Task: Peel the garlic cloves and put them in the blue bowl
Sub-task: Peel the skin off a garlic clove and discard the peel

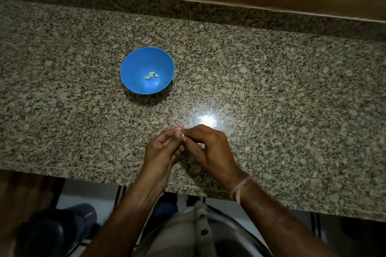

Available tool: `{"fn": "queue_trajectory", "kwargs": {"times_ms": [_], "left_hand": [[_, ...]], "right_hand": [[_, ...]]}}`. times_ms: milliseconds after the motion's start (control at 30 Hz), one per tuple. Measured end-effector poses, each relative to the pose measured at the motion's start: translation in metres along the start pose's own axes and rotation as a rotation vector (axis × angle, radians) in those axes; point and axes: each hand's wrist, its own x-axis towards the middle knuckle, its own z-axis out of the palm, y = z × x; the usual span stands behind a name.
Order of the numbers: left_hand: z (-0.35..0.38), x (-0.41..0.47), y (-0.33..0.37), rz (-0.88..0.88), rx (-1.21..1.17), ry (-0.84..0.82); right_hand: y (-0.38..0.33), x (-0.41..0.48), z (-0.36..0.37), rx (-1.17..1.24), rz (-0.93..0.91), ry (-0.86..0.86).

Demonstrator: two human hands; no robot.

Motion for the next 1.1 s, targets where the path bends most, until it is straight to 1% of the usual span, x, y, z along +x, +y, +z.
{"fn": "queue_trajectory", "kwargs": {"times_ms": [200,367,433,567,633,733,767,800,867,900,967,1033,1100], "left_hand": [[0.003,-0.005,-0.004,0.017,0.058,0.076],[0.008,-0.009,-0.004,0.002,0.059,0.099],[0.006,-0.006,-0.006,-0.009,0.052,0.086],[0.001,0.001,0.0,-0.09,-0.054,0.041],[0.0,0.004,0.004,-0.143,-0.095,0.016],[-0.004,0.011,0.009,-0.184,-0.099,0.019],[-0.007,0.015,0.01,-0.152,-0.018,0.05],[-0.011,0.02,0.01,-0.078,0.141,0.094],[-0.02,0.035,0.011,0.18,0.577,0.207],[-0.024,0.043,0.011,0.325,0.764,0.232],[-0.03,0.06,0.012,0.532,1.009,0.174],[-0.033,0.072,0.01,0.598,1.163,0.101],[-0.035,0.071,0.007,0.622,1.332,0.104]], "right_hand": [[-0.006,-0.01,0.012,-0.038,-0.004,0.068],[-0.005,-0.011,0.015,-0.102,0.015,0.115],[-0.002,-0.007,0.013,-0.09,0.038,0.11],[0.0,0.0,0.011,0.063,0.138,0.11],[0.001,0.002,0.016,0.165,0.244,0.136],[0.003,0.006,0.024,0.393,0.446,0.2],[0.005,0.006,0.024,0.458,0.506,0.217],[0.009,0.006,0.022,0.491,0.548,0.228],[0.02,0.001,0.018,0.399,0.586,0.211],[0.027,-0.002,0.016,0.331,0.604,0.179],[0.035,-0.006,0.016,0.241,0.651,0.112],[0.039,-0.006,0.019,0.107,0.653,0.057],[0.038,-0.004,0.023,-0.032,0.608,-0.001]]}}
